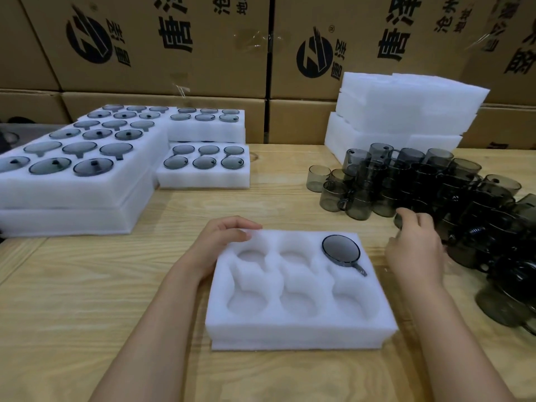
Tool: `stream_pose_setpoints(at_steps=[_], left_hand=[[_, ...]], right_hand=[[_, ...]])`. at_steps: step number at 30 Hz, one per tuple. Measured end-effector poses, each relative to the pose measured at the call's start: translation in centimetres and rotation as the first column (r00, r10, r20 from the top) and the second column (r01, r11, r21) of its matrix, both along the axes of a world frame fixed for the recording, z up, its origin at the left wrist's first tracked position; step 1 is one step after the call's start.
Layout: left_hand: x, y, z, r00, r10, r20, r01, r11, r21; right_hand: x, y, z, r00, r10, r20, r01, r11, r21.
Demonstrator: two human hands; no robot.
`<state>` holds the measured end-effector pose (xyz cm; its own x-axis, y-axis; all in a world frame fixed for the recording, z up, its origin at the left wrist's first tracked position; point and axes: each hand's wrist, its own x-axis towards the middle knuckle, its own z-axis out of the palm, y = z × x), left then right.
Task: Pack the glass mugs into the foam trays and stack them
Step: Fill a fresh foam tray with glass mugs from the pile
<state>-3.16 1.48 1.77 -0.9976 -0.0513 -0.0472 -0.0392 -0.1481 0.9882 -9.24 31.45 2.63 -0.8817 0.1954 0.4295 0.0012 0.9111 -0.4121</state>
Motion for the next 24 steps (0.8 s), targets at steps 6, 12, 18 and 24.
stream_pose_setpoints(at_steps=[6,12,18,24], left_hand=[[-0.4,-0.2,-0.2,0.998,-0.058,-0.024,0.059,0.997,0.05],[-0.5,-0.3,0.3,0.988,0.044,-0.148,-0.031,0.995,0.091],[0.2,0.8,1.7,0.941,-0.03,-0.336,-0.012,0.992,-0.123],[0.8,1.6,3.5,0.921,-0.143,-0.363,0.017,0.944,-0.329]], right_hand=[[-0.9,-1.1,0.0,0.985,0.155,-0.07,-0.167,0.954,-0.247],[0.1,-4.6,4.9,0.891,0.417,-0.179,-0.45,0.762,-0.465],[3.4,-10.0,8.6,0.519,0.838,-0.167,-0.788,0.394,-0.473],[3.5,-11.3,8.4,0.444,0.893,-0.075,-0.782,0.345,-0.519]])
